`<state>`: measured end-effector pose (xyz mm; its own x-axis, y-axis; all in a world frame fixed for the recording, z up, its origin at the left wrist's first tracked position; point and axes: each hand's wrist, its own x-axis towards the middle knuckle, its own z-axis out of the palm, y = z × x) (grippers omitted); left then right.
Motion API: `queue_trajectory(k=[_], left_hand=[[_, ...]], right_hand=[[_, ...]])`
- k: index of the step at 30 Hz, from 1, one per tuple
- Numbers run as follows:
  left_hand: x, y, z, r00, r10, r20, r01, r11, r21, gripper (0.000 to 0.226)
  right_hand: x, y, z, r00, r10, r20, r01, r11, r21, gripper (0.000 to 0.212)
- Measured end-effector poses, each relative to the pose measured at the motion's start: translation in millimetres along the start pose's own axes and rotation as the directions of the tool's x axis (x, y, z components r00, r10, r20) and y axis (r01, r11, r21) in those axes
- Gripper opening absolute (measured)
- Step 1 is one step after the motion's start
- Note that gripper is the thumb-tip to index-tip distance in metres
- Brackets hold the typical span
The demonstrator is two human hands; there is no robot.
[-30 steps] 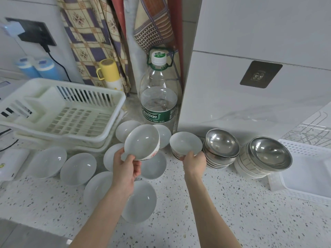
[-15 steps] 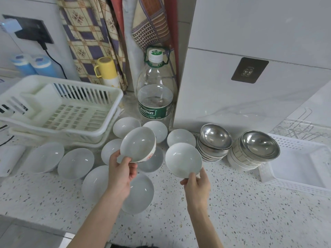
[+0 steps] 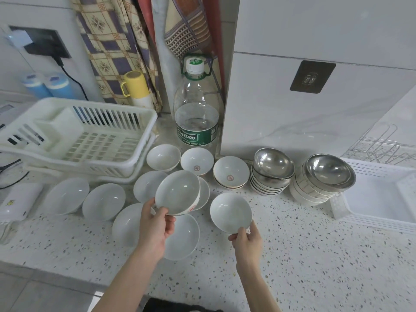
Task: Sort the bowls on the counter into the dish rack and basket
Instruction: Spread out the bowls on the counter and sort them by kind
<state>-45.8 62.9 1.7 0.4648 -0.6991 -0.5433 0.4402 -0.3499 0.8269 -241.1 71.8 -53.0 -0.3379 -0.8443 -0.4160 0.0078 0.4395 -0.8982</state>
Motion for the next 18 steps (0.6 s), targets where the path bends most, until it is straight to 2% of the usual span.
queue_trajectory(k=[10, 18], left_hand=[[-2, 1, -14, 1.000, 0.007, -0.005, -0.007, 0.999, 0.033, 0.040], [-3, -2, -23, 0.999, -0.001, 0.047, -0.002, 0.997, 0.077, 0.036]], right_hand=[[7, 4, 15, 0.999, -0.012, -0.040, 0.013, 1.000, 0.015, 0.050], [5, 8, 24, 0.997, 0.033, -0.066, -0.028, 0.997, 0.069, 0.045]])
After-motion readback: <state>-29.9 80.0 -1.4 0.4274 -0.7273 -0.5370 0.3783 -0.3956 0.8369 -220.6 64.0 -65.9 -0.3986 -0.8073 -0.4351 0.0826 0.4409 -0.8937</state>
